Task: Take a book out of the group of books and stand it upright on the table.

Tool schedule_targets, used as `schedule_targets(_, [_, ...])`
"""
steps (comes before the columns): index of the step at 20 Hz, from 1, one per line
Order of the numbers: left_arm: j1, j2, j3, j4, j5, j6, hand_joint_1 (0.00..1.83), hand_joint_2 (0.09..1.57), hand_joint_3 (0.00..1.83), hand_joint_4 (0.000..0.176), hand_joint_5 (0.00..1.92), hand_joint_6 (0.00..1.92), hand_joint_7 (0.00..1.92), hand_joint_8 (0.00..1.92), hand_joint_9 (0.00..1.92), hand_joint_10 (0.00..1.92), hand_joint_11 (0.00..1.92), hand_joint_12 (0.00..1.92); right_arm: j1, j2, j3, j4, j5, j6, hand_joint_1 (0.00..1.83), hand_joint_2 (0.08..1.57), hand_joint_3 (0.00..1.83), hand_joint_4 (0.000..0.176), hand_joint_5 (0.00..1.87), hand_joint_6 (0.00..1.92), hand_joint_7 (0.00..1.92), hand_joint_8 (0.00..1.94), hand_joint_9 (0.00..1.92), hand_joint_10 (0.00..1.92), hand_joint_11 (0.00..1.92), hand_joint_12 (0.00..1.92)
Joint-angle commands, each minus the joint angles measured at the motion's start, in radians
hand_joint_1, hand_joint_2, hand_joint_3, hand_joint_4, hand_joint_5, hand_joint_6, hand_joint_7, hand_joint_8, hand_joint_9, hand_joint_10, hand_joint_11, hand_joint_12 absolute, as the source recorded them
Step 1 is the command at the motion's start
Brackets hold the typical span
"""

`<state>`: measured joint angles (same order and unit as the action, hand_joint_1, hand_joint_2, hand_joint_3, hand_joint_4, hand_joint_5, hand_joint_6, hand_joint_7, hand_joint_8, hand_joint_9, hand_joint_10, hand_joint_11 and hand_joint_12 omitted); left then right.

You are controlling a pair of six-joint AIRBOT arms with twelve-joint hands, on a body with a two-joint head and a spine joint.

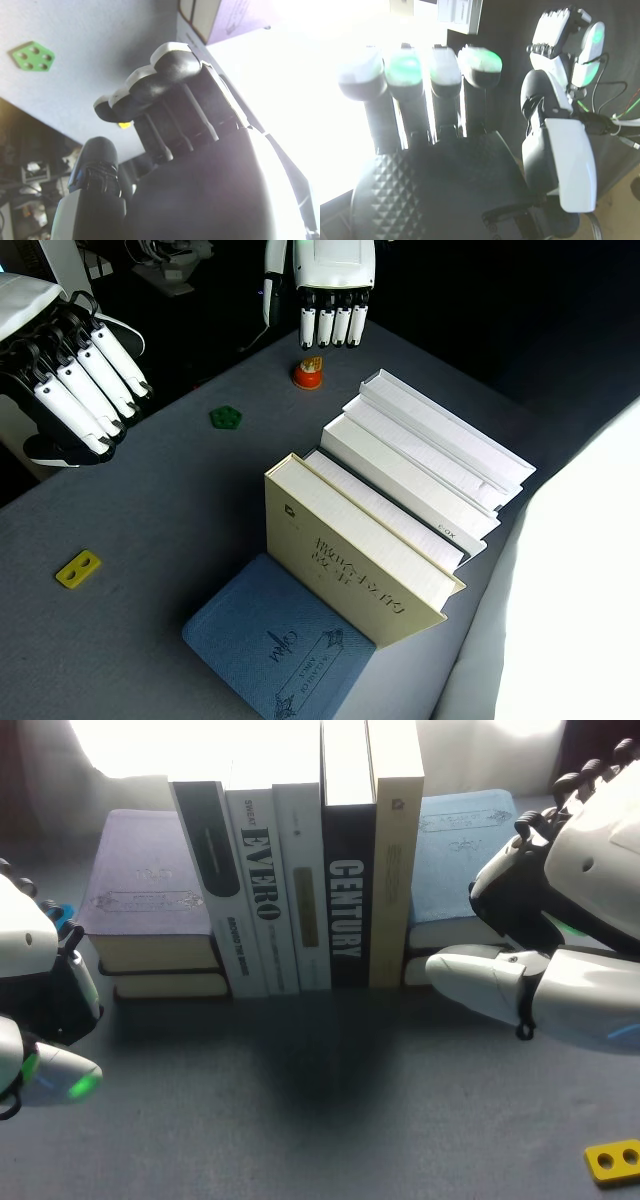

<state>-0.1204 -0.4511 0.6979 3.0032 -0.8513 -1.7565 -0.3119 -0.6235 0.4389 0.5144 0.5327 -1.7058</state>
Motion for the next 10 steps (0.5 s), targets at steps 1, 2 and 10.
schedule_targets(1, [-0.009, 0.001, 0.004, 0.009, 0.073, -0.001, 0.1, 1.2, 0.18, 0.045, 0.13, 0.12, 0.18, 0.06, 0.14, 0.19, 0.0, 0.78, 0.015, 0.003, -0.005, -0.026, 0.118, -0.006, 0.11, 1.09, 0.21, 0.003, 0.13, 0.2, 0.11, 0.08, 0.06, 0.2, 0.0, 0.43])
schedule_targets(2, [-0.009, 0.001, 0.005, 0.009, 0.073, -0.001, 0.04, 1.26, 0.08, 0.05, 0.1, 0.05, 0.16, 0.02, 0.12, 0.09, 0.0, 0.67, 0.014, 0.003, -0.005, -0.021, 0.122, -0.012, 0.12, 1.14, 0.09, 0.006, 0.16, 0.11, 0.13, 0.03, 0.09, 0.11, 0.0, 0.34])
schedule_targets(10, [-0.014, 0.0, -0.011, 0.009, 0.073, -0.001, 0.0, 1.25, 0.0, 0.047, 0.02, 0.0, 0.0, 0.0, 0.0, 0.0, 0.0, 0.11, -0.035, -0.136, 0.021, 0.066, 0.373, -0.23, 0.08, 1.14, 0.0, 0.0, 0.1, 0.0, 0.03, 0.0, 0.01, 0.0, 0.0, 0.0])
